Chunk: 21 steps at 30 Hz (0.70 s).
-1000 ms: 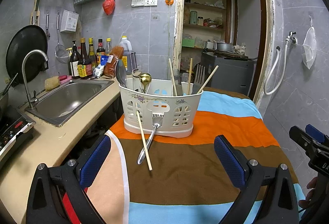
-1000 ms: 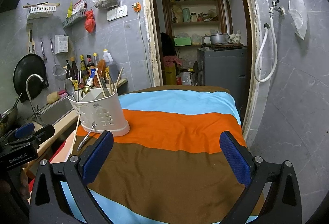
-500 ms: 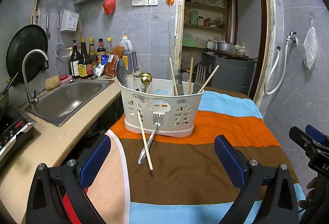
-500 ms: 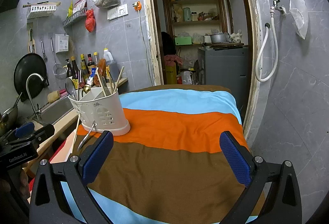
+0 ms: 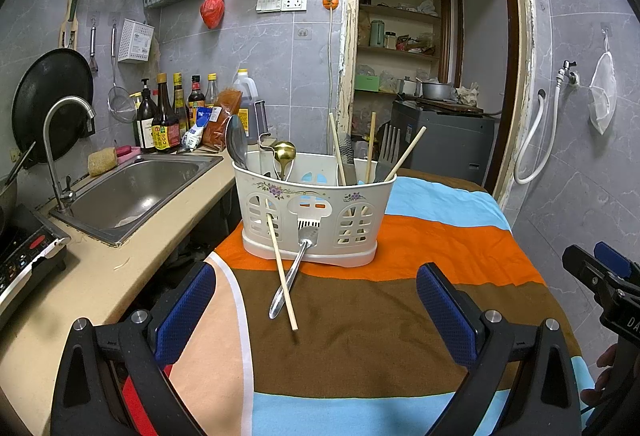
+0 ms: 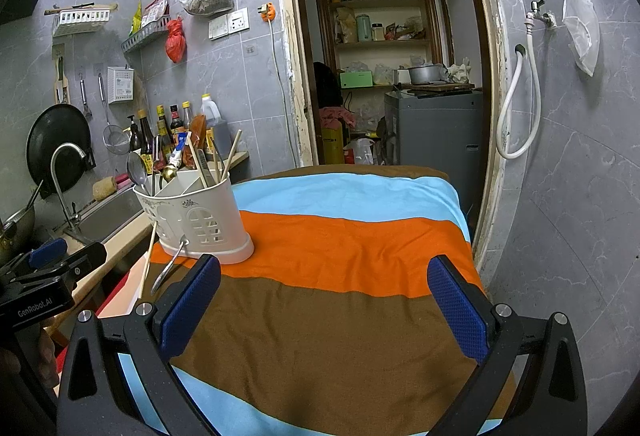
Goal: Organize utensils
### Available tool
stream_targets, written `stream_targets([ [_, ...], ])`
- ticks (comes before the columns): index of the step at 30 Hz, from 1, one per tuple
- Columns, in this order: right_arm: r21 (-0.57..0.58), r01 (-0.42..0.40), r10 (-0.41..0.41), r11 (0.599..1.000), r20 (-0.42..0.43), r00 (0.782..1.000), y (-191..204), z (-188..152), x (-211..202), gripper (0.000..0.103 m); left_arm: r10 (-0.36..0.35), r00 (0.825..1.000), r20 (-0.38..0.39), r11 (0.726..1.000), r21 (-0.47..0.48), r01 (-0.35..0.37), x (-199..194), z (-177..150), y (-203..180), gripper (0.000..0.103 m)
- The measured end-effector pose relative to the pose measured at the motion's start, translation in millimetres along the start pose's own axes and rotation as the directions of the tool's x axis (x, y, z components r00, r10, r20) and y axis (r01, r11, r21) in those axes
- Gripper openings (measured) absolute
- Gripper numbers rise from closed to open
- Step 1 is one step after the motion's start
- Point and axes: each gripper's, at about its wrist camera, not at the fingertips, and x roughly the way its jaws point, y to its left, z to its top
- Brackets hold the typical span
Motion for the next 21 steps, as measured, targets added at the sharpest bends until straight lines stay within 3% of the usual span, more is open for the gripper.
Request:
stream_targets([
  [21, 0.001, -0.002, 0.002, 1.000, -0.004, 1.000, 0.4, -0.2, 1.4, 0.102, 0.003, 1.000, -0.001, 1.000, -0.001, -0.003, 1.2, 0.3, -0.5, 0.101],
])
